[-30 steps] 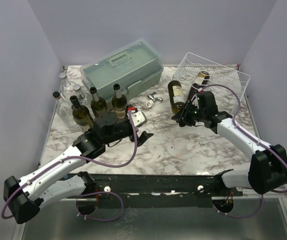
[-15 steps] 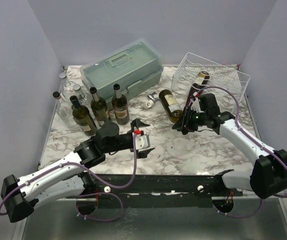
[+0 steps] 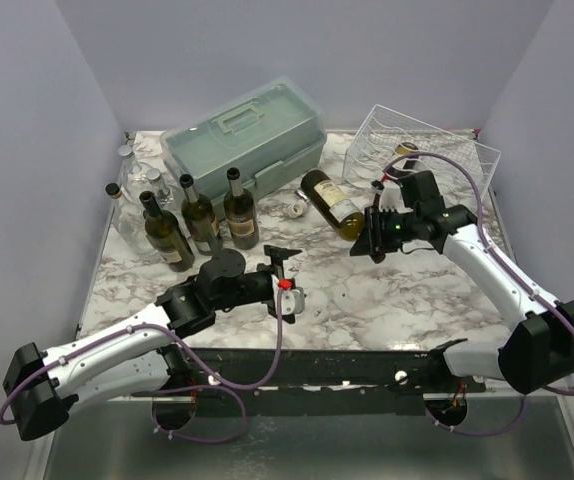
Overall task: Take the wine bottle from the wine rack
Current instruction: Pick up the wine bottle from the wine rack, then place the wine bottle at the center of the board.
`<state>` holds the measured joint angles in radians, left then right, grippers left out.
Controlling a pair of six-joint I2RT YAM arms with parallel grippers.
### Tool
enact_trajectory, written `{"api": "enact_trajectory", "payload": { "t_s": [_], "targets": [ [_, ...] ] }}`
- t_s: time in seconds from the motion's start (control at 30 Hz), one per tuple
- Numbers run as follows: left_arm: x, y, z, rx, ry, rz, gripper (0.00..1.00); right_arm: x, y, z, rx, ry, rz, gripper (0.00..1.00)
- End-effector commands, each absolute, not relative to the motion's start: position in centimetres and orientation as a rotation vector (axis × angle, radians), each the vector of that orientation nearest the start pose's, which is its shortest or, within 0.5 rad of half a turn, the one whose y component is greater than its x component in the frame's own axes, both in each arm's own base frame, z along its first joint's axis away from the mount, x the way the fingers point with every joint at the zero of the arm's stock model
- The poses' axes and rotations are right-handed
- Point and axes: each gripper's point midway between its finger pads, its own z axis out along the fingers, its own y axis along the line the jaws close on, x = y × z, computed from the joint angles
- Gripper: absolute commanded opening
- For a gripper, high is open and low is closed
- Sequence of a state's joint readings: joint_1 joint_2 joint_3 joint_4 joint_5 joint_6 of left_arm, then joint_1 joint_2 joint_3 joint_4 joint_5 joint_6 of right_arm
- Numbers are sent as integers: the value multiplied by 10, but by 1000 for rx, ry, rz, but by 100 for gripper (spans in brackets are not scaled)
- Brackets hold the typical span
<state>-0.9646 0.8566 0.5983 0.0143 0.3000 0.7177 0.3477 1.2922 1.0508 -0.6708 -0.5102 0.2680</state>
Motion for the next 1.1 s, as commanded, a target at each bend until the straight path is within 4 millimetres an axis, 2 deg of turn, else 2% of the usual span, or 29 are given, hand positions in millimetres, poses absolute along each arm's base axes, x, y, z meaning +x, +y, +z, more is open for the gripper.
{"api": "enact_trajectory", "payload": {
  "t_s": [0.0,0.17,0.47,0.7,1.07],
  "targets": [
    [182,-294,234,1479,1015,-374,99,264,189,195,-580,2374,805,0],
    [193,-301,238,1495,990,-321,99,258,178,200,-716,2371,722,0],
    [210,-328,234,1532,922,-283,97,239,163,186,-925,2460,668,0],
    [230,-348,220,1556,921,-238,98,232,166,186,-1007,2468,677,0],
    [252,-381,199,1602,932,-237,99,212,185,185,-1140,2467,721,0]
  ]
}}
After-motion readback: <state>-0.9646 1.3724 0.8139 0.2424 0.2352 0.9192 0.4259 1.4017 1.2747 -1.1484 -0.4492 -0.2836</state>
